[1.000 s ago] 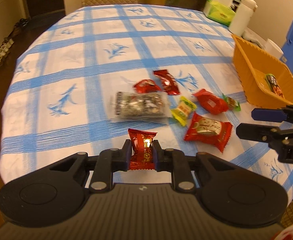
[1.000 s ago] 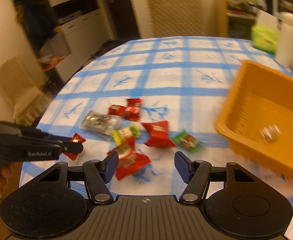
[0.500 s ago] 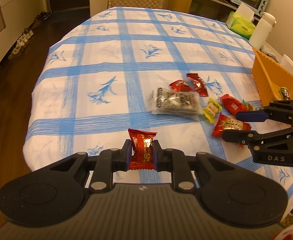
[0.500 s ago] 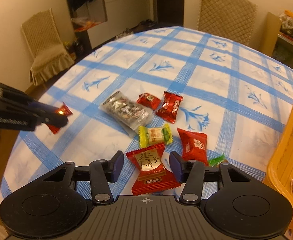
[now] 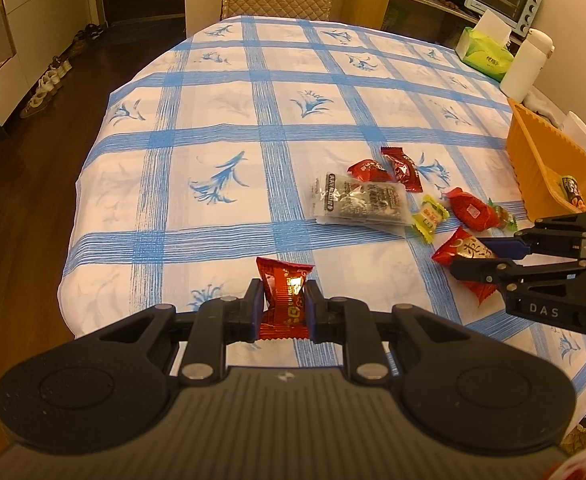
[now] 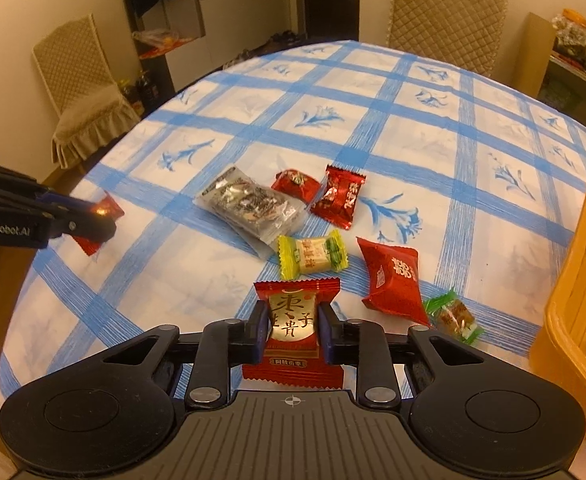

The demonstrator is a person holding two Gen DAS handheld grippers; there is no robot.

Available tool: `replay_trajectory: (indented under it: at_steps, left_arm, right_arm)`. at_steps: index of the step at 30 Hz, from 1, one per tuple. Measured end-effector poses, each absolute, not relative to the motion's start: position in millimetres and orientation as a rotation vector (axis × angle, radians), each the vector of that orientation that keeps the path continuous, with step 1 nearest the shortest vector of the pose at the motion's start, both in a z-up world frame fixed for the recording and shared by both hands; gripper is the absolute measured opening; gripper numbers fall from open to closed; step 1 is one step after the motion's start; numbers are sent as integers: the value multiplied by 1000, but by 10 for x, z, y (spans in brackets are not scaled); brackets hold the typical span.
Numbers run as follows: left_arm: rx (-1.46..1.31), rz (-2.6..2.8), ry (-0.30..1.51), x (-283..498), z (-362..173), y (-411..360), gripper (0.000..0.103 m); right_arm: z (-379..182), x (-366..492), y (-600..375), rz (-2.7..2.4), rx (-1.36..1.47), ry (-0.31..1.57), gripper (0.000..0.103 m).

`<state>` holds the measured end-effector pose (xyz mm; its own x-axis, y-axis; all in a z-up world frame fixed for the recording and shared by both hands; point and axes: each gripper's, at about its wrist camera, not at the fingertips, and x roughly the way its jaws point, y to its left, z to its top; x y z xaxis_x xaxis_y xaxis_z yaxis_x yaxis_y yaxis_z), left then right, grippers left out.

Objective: Organize snacks
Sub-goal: 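Grasp a small red candy with the left gripper while the right gripper grasps a red-and-gold candy, then carry both red candies over the orange tray with both grippers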

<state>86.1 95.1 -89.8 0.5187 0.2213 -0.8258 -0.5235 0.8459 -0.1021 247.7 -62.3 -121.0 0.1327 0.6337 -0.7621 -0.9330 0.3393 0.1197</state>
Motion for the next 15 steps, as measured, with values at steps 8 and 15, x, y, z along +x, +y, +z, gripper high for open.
replay_trajectory:
  at_steps: [8, 15]
  left_arm:
    - [-345, 434, 909, 879, -805, 885, 19]
    - [-323, 392, 896, 947, -705, 749, 19]
  right_arm:
    - [-1040, 2483, -816, 1148, -319, 836, 26]
    - [-877, 2489, -1129, 1099, -228, 846, 26]
